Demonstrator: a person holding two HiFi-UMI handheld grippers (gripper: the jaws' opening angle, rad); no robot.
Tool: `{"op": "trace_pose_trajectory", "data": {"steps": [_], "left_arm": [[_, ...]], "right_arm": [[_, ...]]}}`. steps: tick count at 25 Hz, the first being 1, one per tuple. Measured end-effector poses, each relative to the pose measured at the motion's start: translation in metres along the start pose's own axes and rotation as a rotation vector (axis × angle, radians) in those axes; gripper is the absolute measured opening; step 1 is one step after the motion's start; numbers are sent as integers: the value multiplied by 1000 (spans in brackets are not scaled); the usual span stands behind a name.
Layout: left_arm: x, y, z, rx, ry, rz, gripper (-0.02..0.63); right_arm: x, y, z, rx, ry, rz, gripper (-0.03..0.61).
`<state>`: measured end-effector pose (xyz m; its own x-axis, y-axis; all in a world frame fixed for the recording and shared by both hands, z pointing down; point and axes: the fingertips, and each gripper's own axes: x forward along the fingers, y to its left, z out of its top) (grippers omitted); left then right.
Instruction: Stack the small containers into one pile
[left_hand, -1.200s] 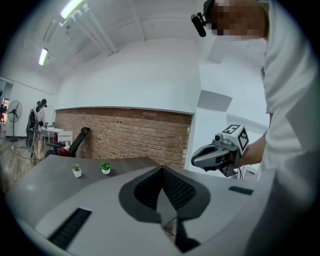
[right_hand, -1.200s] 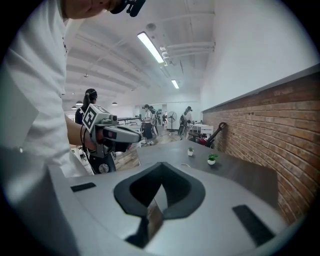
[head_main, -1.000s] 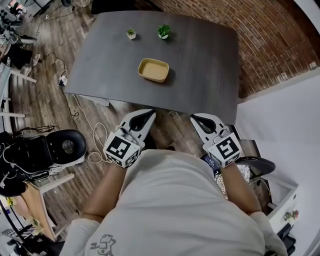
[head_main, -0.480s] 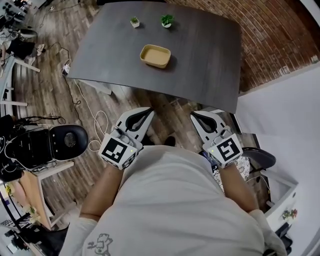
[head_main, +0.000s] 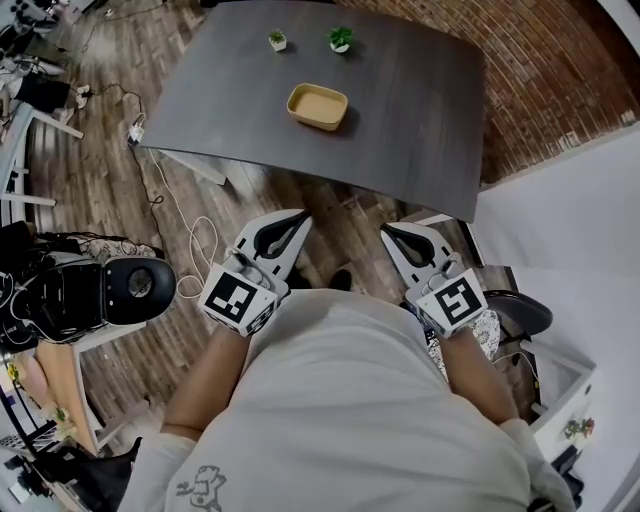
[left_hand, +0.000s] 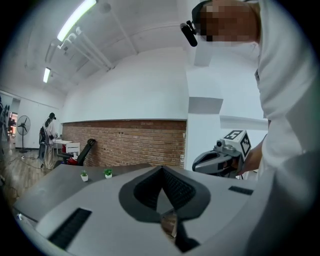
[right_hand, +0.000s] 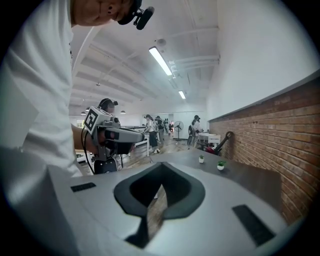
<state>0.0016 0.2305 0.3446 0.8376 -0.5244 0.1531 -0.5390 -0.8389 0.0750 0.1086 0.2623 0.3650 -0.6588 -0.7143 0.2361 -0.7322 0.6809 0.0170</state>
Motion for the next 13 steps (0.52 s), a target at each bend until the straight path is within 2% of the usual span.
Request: {"op": "trace_pose_trajectory", "data": {"steps": [13], "left_arm": [[-12, -16, 5, 8, -6, -38, 11]], "right_arm": [[-6, 17, 5, -8, -22, 3, 6]]}}
